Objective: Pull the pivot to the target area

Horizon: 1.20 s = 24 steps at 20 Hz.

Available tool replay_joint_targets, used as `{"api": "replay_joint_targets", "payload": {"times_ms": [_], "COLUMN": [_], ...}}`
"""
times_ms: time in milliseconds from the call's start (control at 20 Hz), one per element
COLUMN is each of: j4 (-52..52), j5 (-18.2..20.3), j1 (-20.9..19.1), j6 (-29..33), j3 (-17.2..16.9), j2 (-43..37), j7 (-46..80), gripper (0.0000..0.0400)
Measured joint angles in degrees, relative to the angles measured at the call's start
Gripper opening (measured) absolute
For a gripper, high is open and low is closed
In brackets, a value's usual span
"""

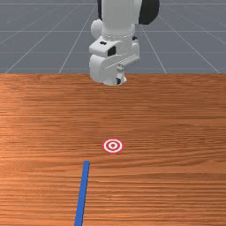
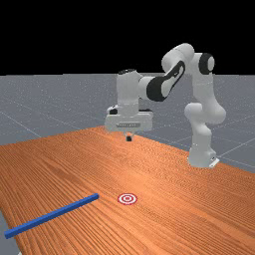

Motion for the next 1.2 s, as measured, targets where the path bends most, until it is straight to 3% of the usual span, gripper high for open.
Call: {"api": "replay_joint_targets", "payload": {"times_ms": [200,250,350,400,450,550,600,700,850,900,1050,1200], "j4": [1.4,-1.3,3.9,4.9,2.1,7.8,9.6,14.7,24.6,28.0,36.9,36.4], "j5": [0.0,0.0,0.0,0.0,0.2,0.5,4.2,6.7,4.8,2.2,2.3,2.9], "j1": [0.0,0.0,0.0,0.0,0.4,0.7,-1.5,-2.7,-2.2,-0.5,-1.0,-1.1], "j6": [-1.2,2.3,-2.2,-1.7,4.0,2.0,1.2,-1.0,-4.4,-5.4,-9.1,-8.7], "j3": [0.0,0.0,0.0,0.0,-0.5,-0.9,1.1,2.2,1.7,-0.1,0.6,-0.8], "j2": [3.6,2.5,5.8,6.7,5.5,9.2,10.5,13.8,19.8,21.8,27.1,27.0], "j7": [0.0,0.0,0.0,0.0,3.6,6.1,-2.0,-3.5,-2.1,2.9,0.2,5.4], "gripper": [0.0000,0.0000,0.0000,0.0000,0.0000,0.0000,0.0000,0.0000,0.0000,0.0000,0.0000,0.0000]}}
